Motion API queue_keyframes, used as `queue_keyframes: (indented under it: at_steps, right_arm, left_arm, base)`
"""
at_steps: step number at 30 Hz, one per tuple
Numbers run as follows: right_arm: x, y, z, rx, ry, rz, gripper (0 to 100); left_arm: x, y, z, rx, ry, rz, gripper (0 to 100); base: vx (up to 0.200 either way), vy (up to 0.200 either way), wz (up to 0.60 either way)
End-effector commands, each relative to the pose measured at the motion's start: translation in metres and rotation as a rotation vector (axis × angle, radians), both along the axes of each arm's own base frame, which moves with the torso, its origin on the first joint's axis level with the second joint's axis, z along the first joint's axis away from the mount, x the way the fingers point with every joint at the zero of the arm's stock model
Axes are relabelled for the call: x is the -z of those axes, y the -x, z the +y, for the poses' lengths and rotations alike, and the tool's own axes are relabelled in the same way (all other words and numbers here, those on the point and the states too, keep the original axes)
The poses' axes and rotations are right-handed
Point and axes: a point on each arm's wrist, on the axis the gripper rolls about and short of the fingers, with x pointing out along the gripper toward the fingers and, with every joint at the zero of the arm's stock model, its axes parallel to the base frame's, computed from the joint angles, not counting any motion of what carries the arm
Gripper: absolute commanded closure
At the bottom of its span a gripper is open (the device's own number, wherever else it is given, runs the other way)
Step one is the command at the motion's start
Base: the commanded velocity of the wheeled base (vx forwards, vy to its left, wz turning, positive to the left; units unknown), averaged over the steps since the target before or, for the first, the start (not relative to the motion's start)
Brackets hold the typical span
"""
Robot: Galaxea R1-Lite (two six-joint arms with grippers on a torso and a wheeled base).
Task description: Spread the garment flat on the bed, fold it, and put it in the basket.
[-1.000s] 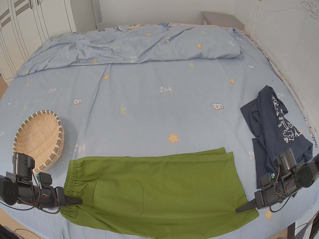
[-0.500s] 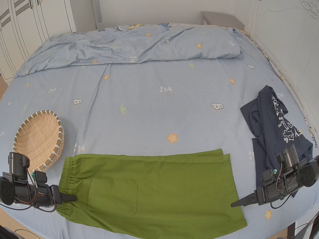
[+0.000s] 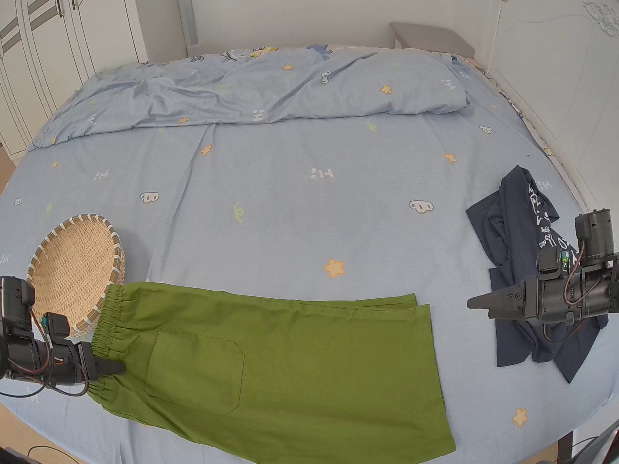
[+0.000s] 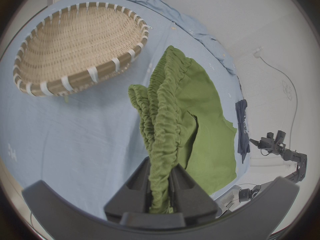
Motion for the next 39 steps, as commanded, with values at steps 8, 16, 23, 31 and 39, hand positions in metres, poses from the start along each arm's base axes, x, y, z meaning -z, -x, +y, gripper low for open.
queue_keyframes:
  at_steps: [8,16,23,31,39]
  right_arm:
    - [-0.018,0.001,0.000,0.005,-0.010,-0.053,0]
    - [-0.017,0.002,0.001,0.000,-0.009,-0.040,0]
    - [-0.016,0.001,0.001,0.002,-0.009,-0.034,0]
    - [-0.014,0.003,0.006,-0.018,-0.009,-0.026,0]
    - [-0.015,0.004,0.006,-0.009,-0.001,-0.031,0]
  left_arm:
    - [-0.049,-0.012,0.009,-0.026,-0.095,-0.093,100]
    - [-0.086,-0.005,-0.015,-0.009,-0.245,-0.127,100]
    - [-0.128,0.015,-0.049,0.170,-0.233,-0.122,100]
    - [-0.134,0.014,-0.091,0.287,-0.258,-0.161,100]
    - [-0.144,0.004,-0.144,0.444,-0.243,-0.228,100]
  base:
    - [0.000,0.000,0.00]
    - [0.000,0.000,0.00]
    - [0.000,0.000,0.00]
    - [0.000,0.000,0.00]
    - [0.000,0.000,0.00]
